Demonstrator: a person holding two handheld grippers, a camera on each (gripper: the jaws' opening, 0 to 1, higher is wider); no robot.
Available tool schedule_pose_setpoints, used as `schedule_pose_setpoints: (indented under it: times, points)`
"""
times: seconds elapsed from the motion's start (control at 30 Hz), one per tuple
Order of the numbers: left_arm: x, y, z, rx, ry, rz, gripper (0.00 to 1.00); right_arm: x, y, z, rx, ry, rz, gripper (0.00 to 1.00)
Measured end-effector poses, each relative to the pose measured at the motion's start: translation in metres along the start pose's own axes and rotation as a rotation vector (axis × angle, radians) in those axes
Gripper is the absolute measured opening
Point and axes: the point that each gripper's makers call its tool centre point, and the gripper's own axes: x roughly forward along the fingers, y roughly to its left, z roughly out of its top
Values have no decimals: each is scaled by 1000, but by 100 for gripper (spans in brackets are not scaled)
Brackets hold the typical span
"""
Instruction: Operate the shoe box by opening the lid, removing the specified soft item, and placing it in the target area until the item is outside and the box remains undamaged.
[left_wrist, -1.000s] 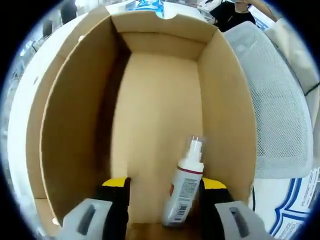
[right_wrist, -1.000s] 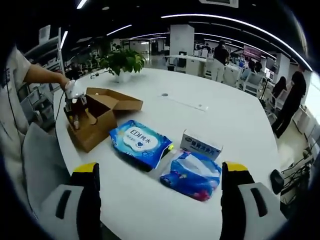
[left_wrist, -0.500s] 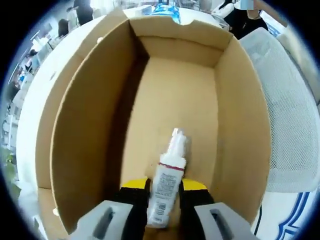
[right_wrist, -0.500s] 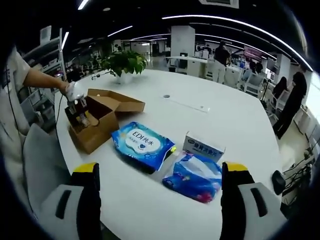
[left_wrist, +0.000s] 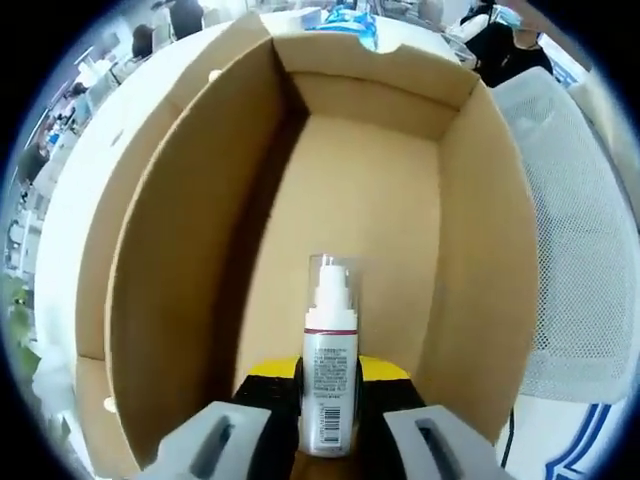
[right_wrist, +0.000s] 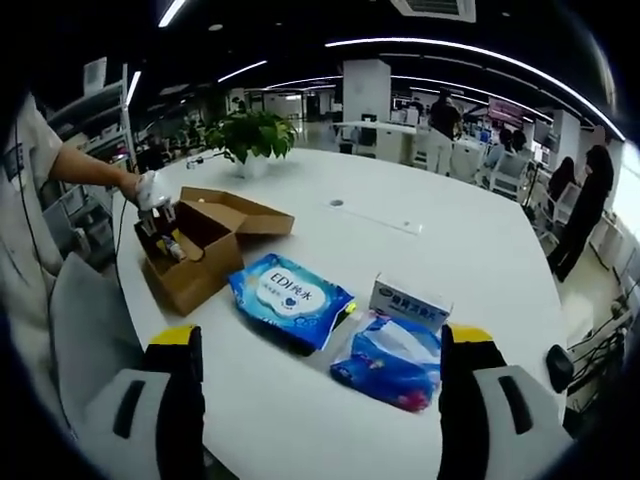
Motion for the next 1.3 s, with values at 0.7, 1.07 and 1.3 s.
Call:
schedule_pose_setpoints:
  times: [0.7,1.07,1.3]
  points:
    - [-46,-12,31,-107,-153,33,19,8,29,27,-63,-55,77,82]
    - [-67,-15,54,-99,-228,47,19,18,62,42,-123,-106,159,75]
    - [-77,-24,71,-63,-262,30,19,29,87,53,-169,-142,227,67]
